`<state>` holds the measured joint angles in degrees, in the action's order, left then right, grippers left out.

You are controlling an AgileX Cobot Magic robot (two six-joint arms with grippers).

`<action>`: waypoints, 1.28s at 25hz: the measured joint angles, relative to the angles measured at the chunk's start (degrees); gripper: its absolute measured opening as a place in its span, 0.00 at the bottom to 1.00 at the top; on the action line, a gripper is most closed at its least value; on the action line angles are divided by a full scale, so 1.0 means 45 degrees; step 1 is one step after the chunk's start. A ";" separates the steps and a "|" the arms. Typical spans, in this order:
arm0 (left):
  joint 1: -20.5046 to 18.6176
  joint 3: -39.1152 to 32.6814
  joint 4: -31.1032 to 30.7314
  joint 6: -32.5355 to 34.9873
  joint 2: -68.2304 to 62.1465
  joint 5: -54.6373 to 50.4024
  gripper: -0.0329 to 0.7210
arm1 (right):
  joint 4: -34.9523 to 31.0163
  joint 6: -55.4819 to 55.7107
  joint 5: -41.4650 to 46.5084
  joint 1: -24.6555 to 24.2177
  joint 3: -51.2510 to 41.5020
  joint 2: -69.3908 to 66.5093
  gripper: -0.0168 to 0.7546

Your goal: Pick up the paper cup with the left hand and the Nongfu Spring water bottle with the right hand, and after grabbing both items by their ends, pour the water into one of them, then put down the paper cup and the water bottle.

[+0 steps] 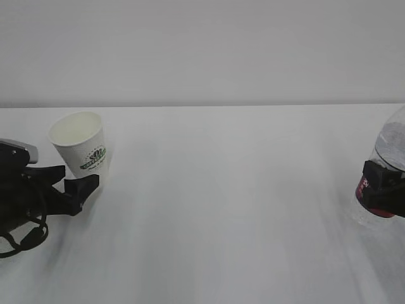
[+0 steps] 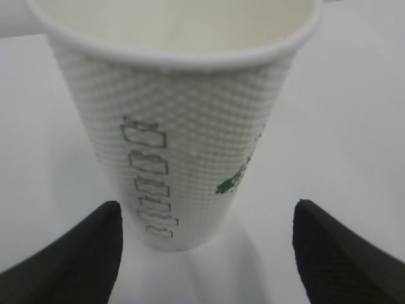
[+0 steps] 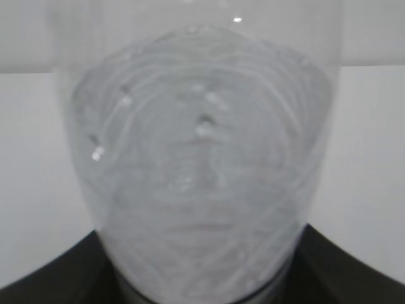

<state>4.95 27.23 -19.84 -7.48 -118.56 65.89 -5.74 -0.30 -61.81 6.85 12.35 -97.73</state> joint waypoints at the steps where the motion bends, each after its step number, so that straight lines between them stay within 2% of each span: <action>1: 0.0000 0.0057 0.0000 0.0000 -0.0074 0.0000 0.87 | 0.0000 0.0000 0.0000 0.0000 0.0000 0.0000 0.57; 21: 0.0000 0.1732 0.0023 -0.0435 -0.1112 0.0008 0.87 | 0.0000 -0.0092 0.0000 0.0000 0.0000 0.0000 0.57; 26: 0.0000 0.2094 0.0000 -0.0795 -0.1143 0.0008 0.95 | 0.0000 -0.0092 0.0000 0.0000 0.0000 0.0000 0.57; 32: 0.0000 0.2578 0.0000 -0.0978 -0.1164 0.0008 0.96 | 0.0000 -0.0092 0.0000 0.0000 0.0000 0.0000 0.57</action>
<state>4.95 38.83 -19.84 -11.88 -123.80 65.93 -5.74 -0.72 -61.81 6.85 12.35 -97.73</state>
